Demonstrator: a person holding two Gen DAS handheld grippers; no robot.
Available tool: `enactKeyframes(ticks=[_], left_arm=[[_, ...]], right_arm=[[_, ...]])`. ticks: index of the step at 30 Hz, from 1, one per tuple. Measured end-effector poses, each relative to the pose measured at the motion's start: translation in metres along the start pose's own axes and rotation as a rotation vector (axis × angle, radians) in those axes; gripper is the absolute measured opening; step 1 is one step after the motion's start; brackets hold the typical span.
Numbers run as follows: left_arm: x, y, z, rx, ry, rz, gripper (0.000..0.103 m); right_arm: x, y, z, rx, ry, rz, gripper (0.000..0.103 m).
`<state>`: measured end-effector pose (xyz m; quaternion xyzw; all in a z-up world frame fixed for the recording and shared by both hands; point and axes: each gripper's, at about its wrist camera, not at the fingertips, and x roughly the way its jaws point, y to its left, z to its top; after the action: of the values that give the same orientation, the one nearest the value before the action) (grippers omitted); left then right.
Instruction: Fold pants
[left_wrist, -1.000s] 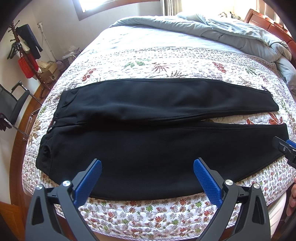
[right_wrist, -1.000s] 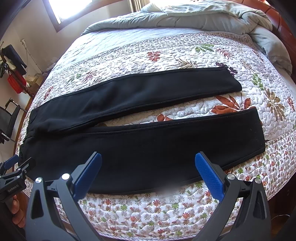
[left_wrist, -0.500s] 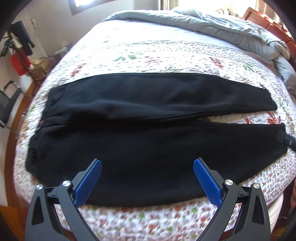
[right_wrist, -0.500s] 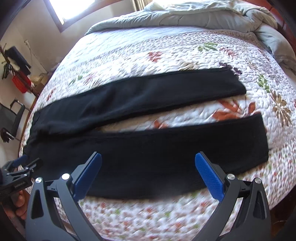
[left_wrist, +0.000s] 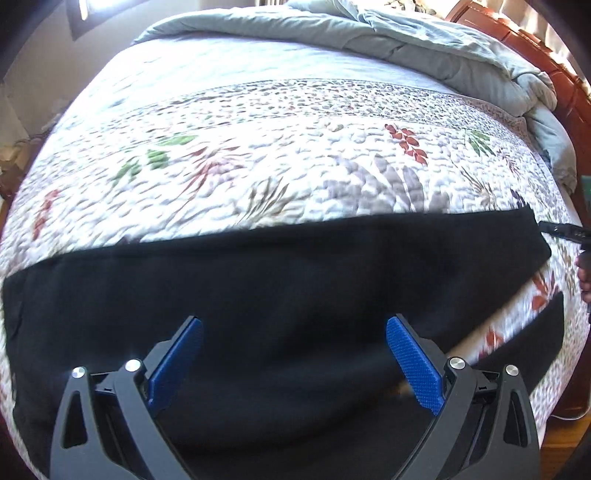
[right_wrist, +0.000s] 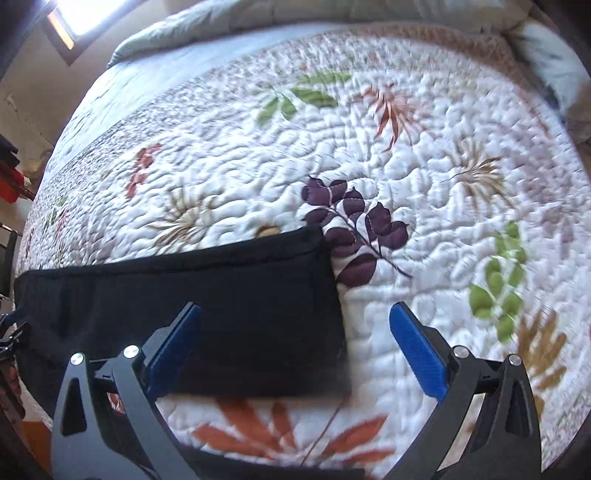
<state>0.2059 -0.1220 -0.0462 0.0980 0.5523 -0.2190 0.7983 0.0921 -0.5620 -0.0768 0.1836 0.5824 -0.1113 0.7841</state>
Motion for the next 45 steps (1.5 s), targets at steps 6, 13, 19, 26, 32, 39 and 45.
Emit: enactKeyframes(ticks=[6, 13, 19, 26, 32, 39, 45], left_arm=[[0.03, -0.01, 0.029, 0.074, 0.015, -0.066, 0.099], [0.053, -0.021, 0.058, 0.192, 0.02, -0.105, 0.099], [0.071, -0.039, 0.081, 0.308, 0.026, -0.253, 0.099], [0.082, -0.07, 0.092, 0.475, 0.093, -0.489, 0.099], [0.092, -0.078, 0.084, 0.498, 0.227, -0.652, 0.096], [0.089, -0.062, 0.075, 0.516, 0.192, -0.545, 0.01], [0.016, -0.052, 0.059, 0.467, -0.094, -0.407, 0.007]], right_arm=[[0.026, -0.004, 0.009, -0.031, 0.018, 0.105, 0.085], [0.005, -0.004, 0.012, -0.118, -0.007, 0.152, 0.005], [-0.058, -0.008, 0.002, -0.183, -0.159, 0.32, 0.005], [-0.109, 0.003, -0.011, -0.279, -0.265, 0.356, 0.005], [-0.117, 0.005, -0.011, -0.293, -0.285, 0.364, 0.004], [-0.128, 0.011, -0.016, -0.289, -0.32, 0.385, 0.004], [-0.121, 0.004, -0.022, -0.236, -0.351, 0.326, 0.004]])
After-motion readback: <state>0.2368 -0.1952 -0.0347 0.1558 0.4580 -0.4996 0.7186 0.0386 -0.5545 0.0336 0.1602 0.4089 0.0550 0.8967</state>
